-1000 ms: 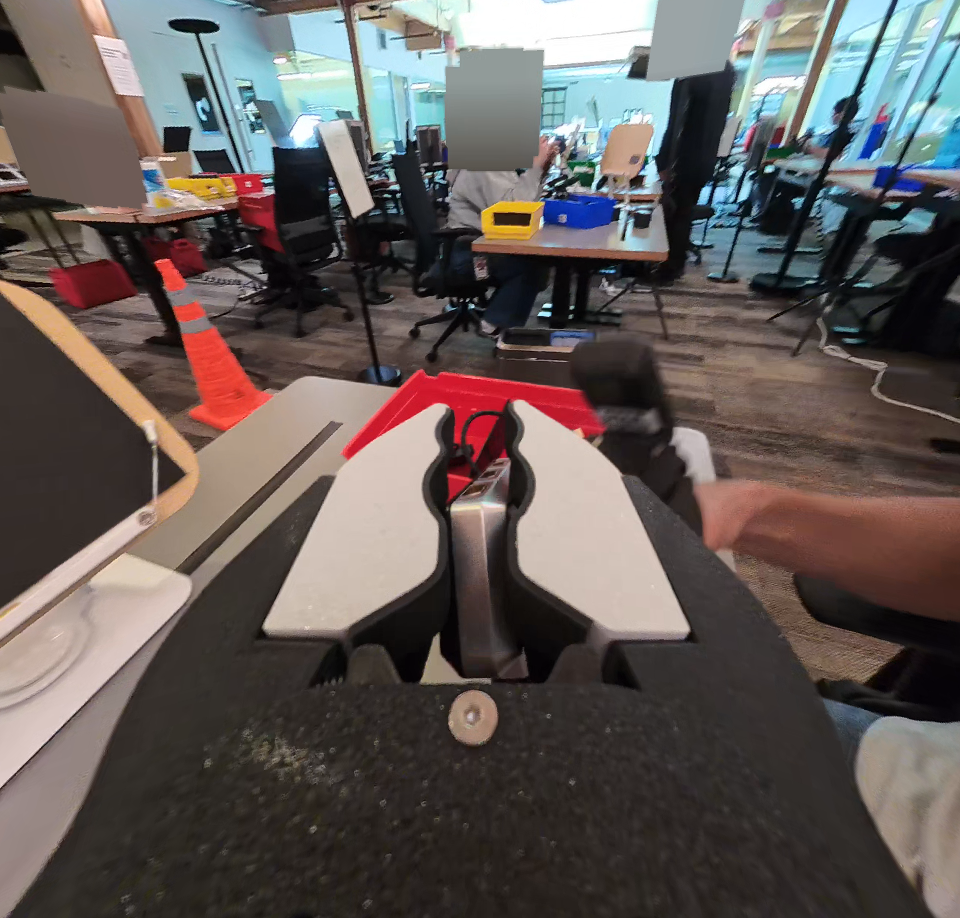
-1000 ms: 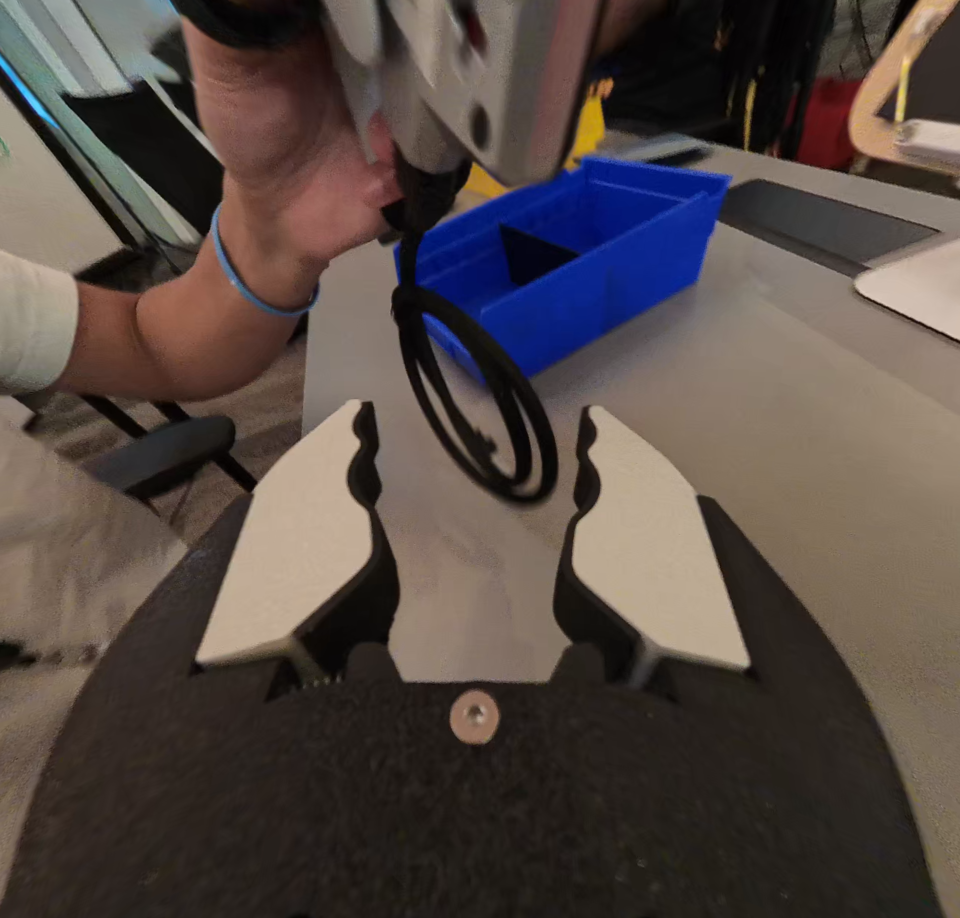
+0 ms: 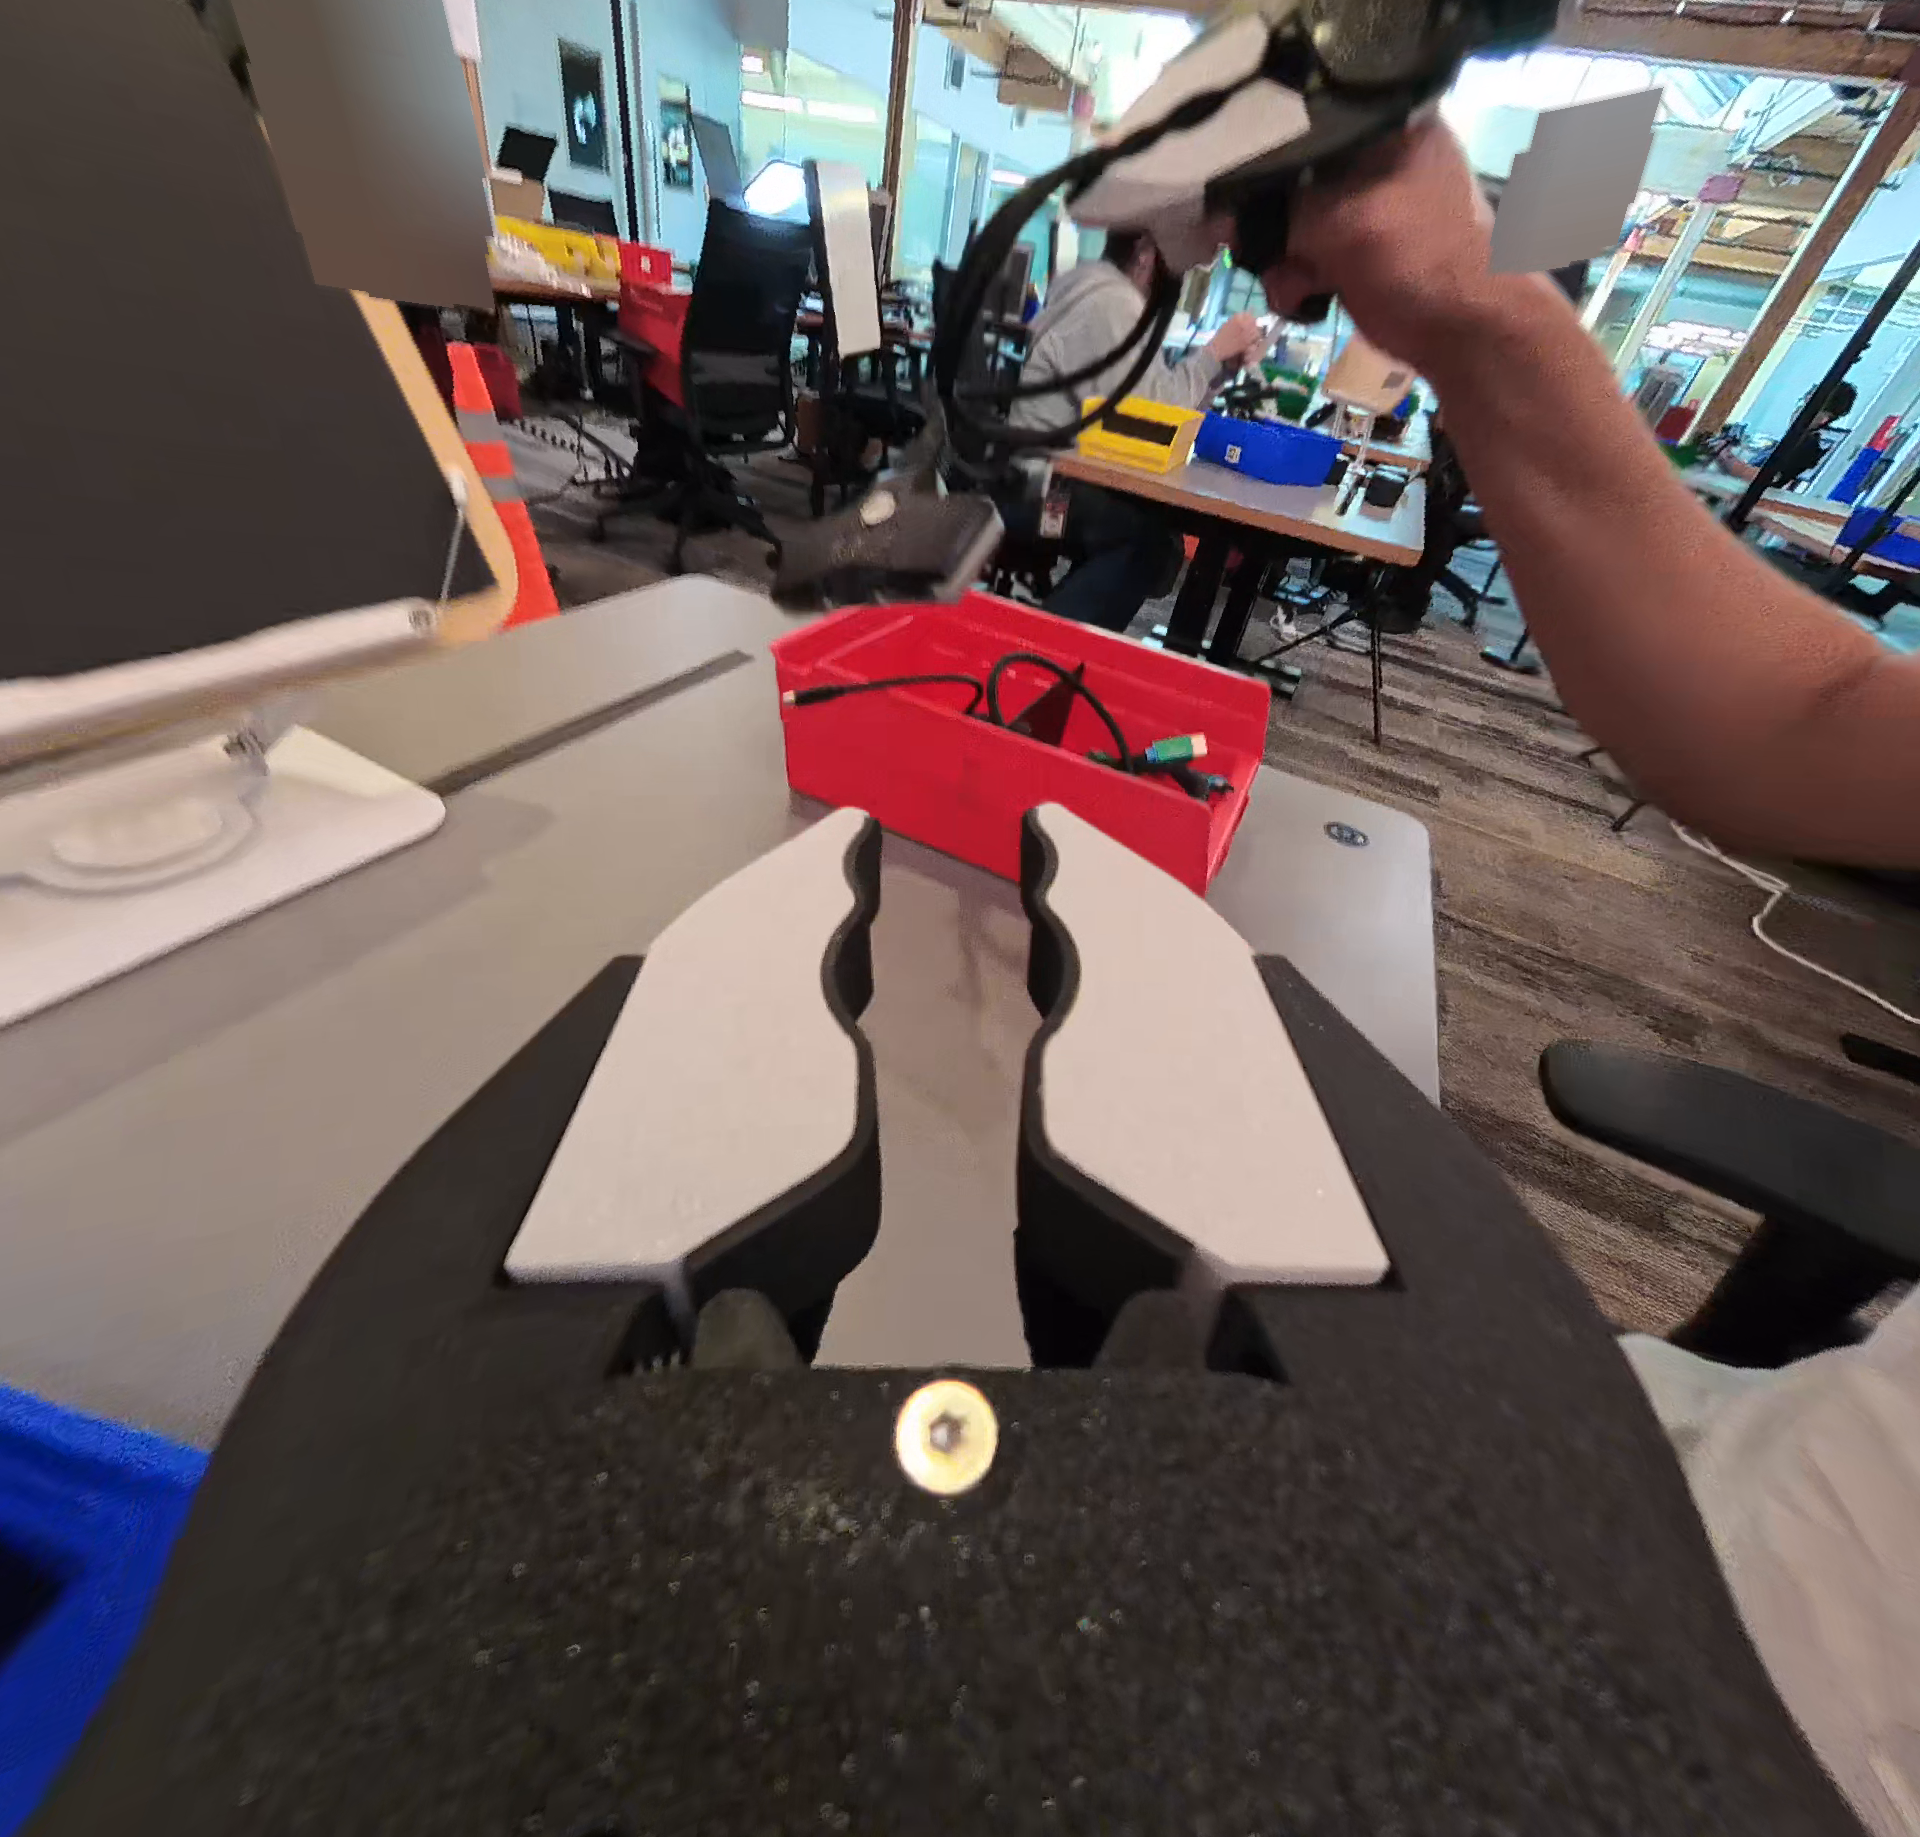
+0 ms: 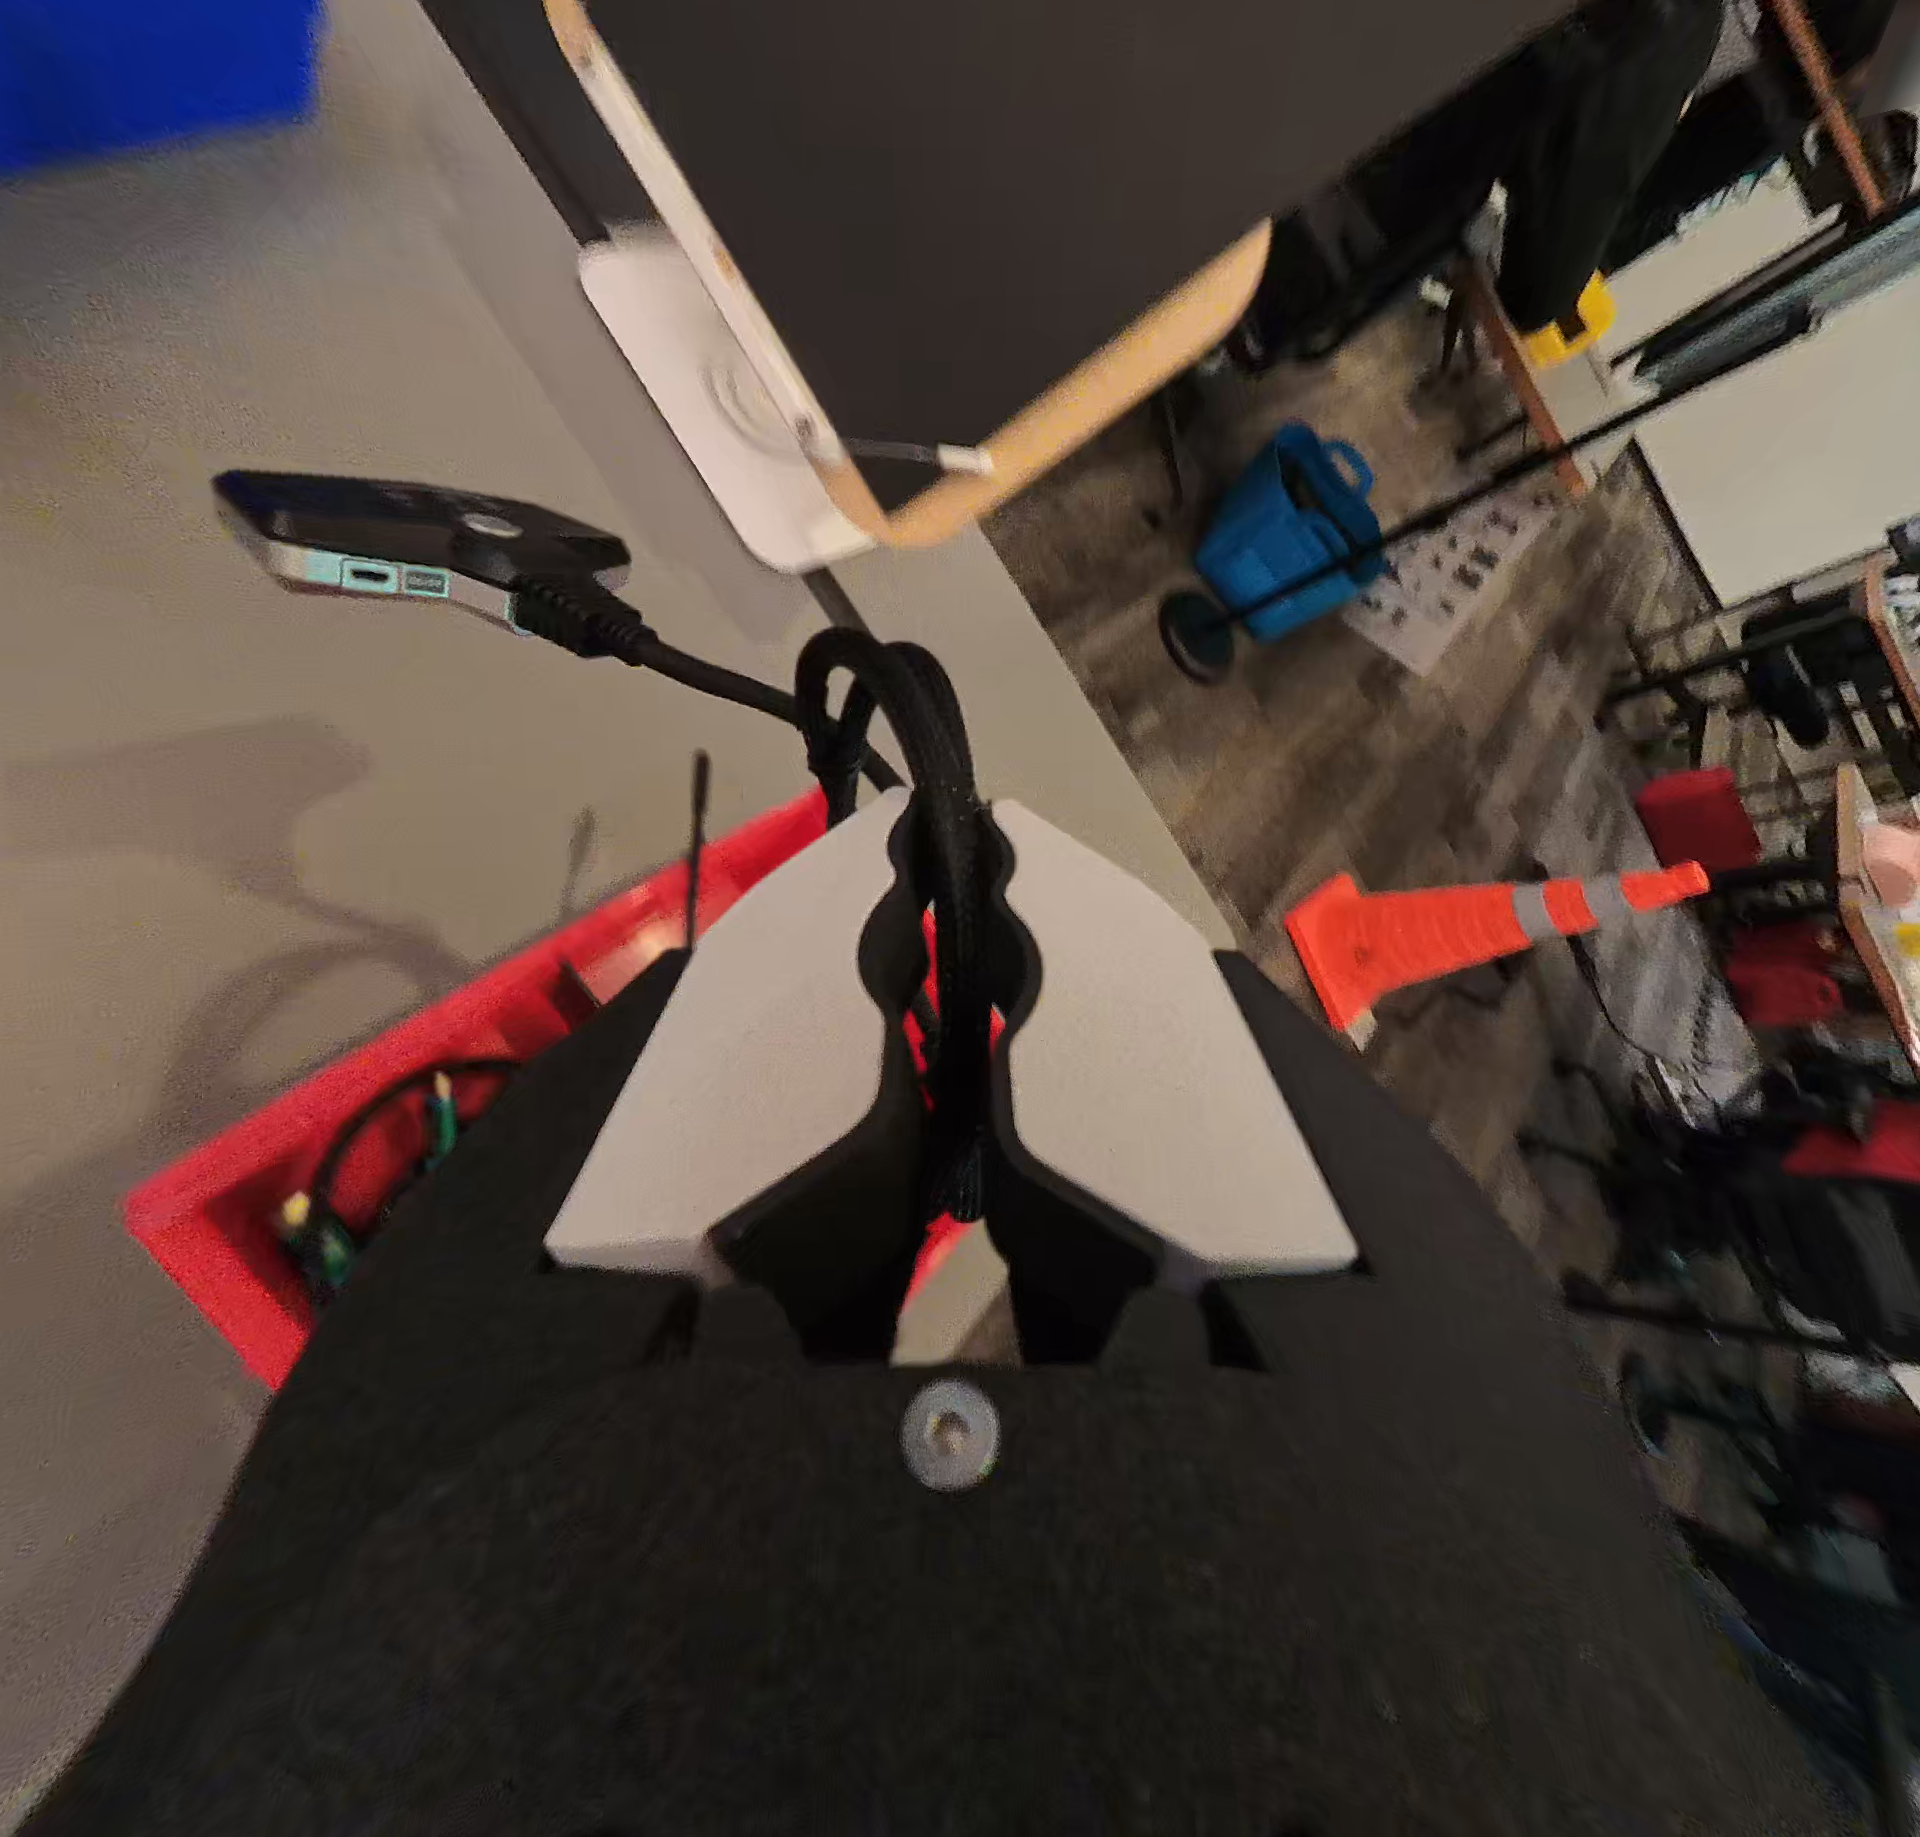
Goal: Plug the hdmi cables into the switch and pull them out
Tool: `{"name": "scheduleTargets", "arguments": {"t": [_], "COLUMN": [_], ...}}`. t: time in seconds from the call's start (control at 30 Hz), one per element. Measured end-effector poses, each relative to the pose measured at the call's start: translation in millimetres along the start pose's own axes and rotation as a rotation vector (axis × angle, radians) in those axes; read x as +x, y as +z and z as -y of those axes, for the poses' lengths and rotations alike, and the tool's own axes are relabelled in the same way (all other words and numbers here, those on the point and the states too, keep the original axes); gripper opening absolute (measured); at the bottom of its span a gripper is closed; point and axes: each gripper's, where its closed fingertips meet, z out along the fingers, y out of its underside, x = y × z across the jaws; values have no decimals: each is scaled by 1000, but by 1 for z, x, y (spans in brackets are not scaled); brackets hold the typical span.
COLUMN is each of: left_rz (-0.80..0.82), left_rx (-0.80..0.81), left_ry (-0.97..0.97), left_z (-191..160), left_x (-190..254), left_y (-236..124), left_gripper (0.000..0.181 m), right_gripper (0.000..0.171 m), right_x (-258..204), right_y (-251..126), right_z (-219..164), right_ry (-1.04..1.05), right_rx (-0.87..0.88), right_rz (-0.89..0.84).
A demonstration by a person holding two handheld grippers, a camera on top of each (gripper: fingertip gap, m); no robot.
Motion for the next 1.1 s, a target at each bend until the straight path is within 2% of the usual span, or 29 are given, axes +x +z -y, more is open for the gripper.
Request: {"name": "scheduleTargets", "arguments": {"t": [0.13, 0.23, 0.4, 0.6, 0.77, 0.9, 1.0, 1.1], "left_rz": [-3, -8, 6, -3, 13, 4, -10, -18], "left_rx": [-35, -57, -61, -74, -96, -106, -112, -116], "left_ry": [-81, -117, -125, -143, -133, -147, -160, -161], "left_z": [-33, -46, -53, -61, -74, -83, -85, -86], "left_x": [1, 2, 0, 5, 14, 17, 17, 20], "left_y": [-3, -7, -10, -9, -15, -15, -12, -9], "left_gripper": [25, 25, 25, 25, 25, 25, 25, 25], "right_gripper": [7, 7, 7, 7, 7, 7, 7, 7], "right_x": [37, 66, 77, 52, 63, 82, 82, 75], "right_y": [15, 10, 9, 39, 7, -11, 1, 29], "right_z": [-49, -86, -108, -105, -78, -81, -91, -98], "right_ry": [19, 41, -26, -238, -320, -317, -388, -472], "right_rx": [-175, -286, -402, -528, -553, -623, -712, -801], "right_rz": [-44, -146, -217, -176, -230, -255, -233, -209]}}
